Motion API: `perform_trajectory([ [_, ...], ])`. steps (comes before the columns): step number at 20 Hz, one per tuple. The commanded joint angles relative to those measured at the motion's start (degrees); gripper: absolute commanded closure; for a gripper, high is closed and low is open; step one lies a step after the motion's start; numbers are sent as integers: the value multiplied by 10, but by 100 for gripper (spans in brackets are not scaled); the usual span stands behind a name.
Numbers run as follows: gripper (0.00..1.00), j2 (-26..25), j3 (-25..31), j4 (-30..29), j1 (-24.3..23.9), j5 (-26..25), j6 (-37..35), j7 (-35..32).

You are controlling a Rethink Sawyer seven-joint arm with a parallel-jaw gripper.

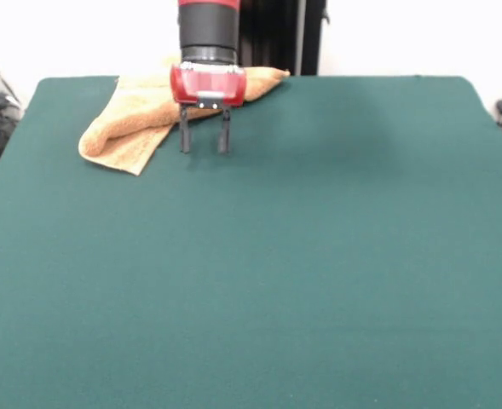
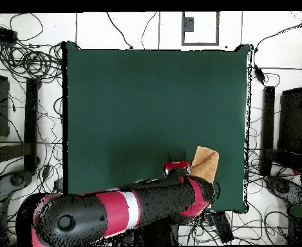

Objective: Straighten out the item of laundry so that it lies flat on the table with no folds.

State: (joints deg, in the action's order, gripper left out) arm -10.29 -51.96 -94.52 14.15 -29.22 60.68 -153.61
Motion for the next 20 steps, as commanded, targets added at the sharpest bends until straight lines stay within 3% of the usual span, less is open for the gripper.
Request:
perform_trajectory([
  [1, 0, -42, 79, 23, 30, 51, 45, 134],
  [4, 0, -48, 76, 39, 37, 31, 49, 118],
  [14, 0, -58, 77, 47, 15, 31, 85, 121],
  [16, 0, -51, 87, 58, 11, -12, 58, 77],
  [17, 0, -42, 100, 70, 9, -65, 28, 22],
  [20, 0, -20, 117, 63, -1, -104, 2, -34],
])
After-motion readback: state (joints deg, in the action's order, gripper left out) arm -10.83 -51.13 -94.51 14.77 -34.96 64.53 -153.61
